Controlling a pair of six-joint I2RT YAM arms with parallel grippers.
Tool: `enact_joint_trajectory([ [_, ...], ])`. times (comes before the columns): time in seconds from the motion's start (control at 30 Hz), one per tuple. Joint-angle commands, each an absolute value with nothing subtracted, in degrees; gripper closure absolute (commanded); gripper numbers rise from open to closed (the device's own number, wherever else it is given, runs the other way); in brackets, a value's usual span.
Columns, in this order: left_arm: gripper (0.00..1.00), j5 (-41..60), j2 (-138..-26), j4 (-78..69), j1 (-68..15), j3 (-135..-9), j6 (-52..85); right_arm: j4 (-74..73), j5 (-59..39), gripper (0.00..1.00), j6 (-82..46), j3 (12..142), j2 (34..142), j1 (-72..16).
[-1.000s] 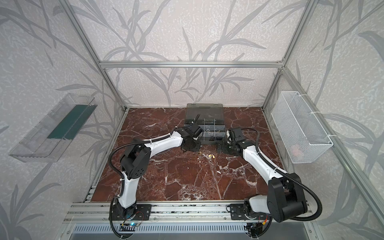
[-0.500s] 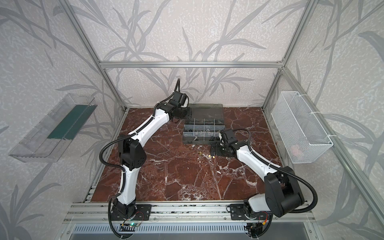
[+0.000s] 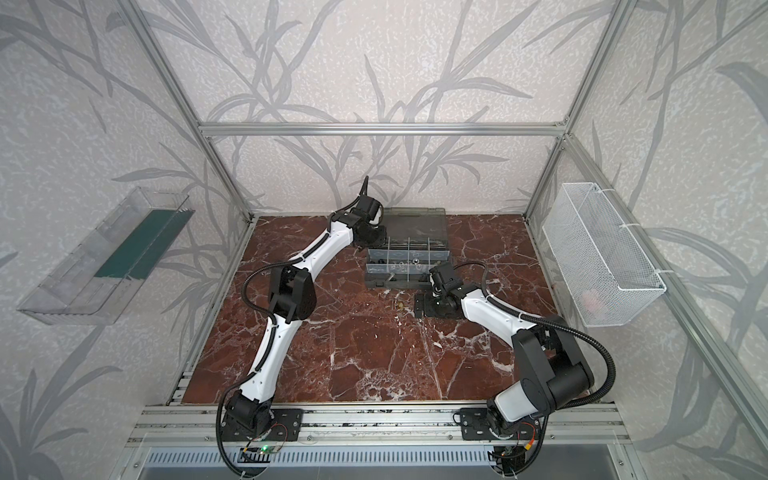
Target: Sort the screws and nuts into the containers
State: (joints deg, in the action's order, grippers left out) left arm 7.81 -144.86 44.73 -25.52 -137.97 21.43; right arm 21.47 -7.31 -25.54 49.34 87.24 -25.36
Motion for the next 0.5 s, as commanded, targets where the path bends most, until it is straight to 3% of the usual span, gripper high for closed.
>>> enact_joint_trajectory([
  [0.0,0.74,8.26,-143.85,45.80,-25.72,-138.49,21.09,20.58,-5.94,0.01,-25.84,49.68,89.21,-25.72],
  [0.07,0.66,8.35,-143.00,45.66,-25.67,-137.59,21.01,20.67,-5.76,0.01,-25.67,50.41,90.35,-25.76],
  [0.23,0.49,8.39,-139.35,45.04,-25.66,-135.70,20.48,20.51,-4.93,0.17,-23.56,51.47,91.80,-26.47],
  [0.47,0.22,10.39,-131.60,45.75,-25.69,-133.96,20.99,21.61,-2.85,0.28,-19.53,54.21,95.15,-28.41],
])
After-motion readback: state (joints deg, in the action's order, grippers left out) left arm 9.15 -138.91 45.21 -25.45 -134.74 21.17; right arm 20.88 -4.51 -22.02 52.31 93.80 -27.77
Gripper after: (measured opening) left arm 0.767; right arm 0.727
